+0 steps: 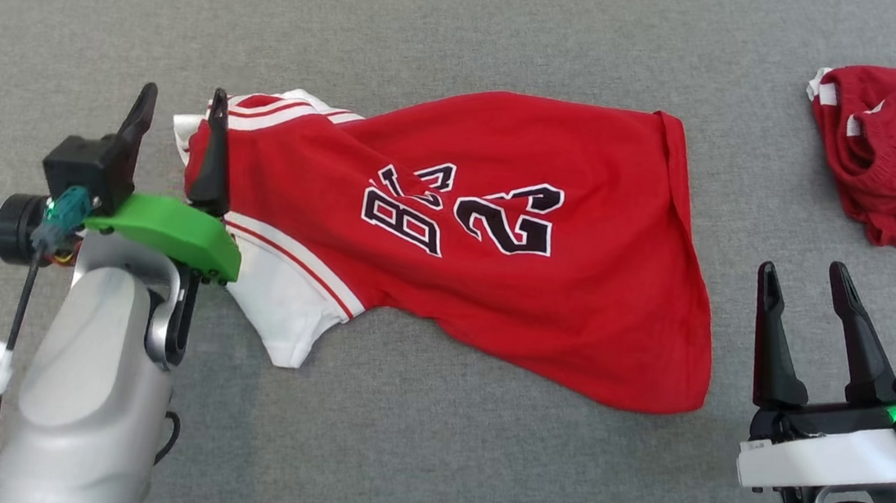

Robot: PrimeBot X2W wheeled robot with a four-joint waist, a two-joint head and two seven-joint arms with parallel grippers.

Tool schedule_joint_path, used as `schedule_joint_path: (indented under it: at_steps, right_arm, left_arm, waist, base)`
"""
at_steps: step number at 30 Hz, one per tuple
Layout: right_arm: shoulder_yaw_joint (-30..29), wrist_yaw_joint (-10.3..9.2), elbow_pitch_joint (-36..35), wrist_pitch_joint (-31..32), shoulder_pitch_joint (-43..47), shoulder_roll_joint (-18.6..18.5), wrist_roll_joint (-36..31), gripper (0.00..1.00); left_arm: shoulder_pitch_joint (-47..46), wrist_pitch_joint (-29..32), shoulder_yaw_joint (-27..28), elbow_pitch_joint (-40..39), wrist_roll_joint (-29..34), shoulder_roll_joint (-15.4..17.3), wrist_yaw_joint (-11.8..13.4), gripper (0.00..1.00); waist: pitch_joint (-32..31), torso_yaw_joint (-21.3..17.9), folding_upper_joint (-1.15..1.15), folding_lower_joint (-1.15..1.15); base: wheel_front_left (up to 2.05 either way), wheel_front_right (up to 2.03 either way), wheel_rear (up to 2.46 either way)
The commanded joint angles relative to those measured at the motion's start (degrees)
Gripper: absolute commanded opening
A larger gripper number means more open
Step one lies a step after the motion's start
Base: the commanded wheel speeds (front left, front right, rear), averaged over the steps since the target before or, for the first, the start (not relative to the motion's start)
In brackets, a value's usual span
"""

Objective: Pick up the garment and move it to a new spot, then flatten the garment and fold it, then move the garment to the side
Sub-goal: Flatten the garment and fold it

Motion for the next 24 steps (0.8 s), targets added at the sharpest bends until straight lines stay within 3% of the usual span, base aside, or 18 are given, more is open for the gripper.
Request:
schedule_joint_path:
  at_steps: [1,7,13,24]
  right_arm:
    - [-0.1,-0.07,-0.5,0.1,0.1,-0.4,-0.5,1.0]
    - [0.3,-0.07,-1.4,1.1,0.7,-1.1,-0.8,1.0]
    - [0.9,-0.07,-1.6,2.1,1.9,-1.9,-1.1,1.0]
    - [1.0,-0.07,-2.3,3.6,3.1,-2.3,-1.4,1.0]
  left_arm:
    - [3.6,-0.1,0.9,-3.1,1.2,0.2,0.8,1.0]
    - [15.7,-0.2,4.7,-17.2,3.2,0.0,2.8,1.0]
    - [25.9,-0.2,6.8,-25.1,4.2,-0.3,3.6,1.0]
    - [33.1,0.1,5.7,-29.6,4.8,-0.6,4.1,1.0]
  waist:
    - [-1.2,1.3,0.0,0.0]
    - [-3.5,3.2,0.0,0.0]
    - [-5.5,4.1,0.0,0.0]
    - [-6.8,4.9,0.0,0.0]
  base:
    - [0.0,0.0,0.0]
    - [0.0,0.0,0.0]
    - [0.0,0.0,0.0]
    - [0.0,0.0,0.0]
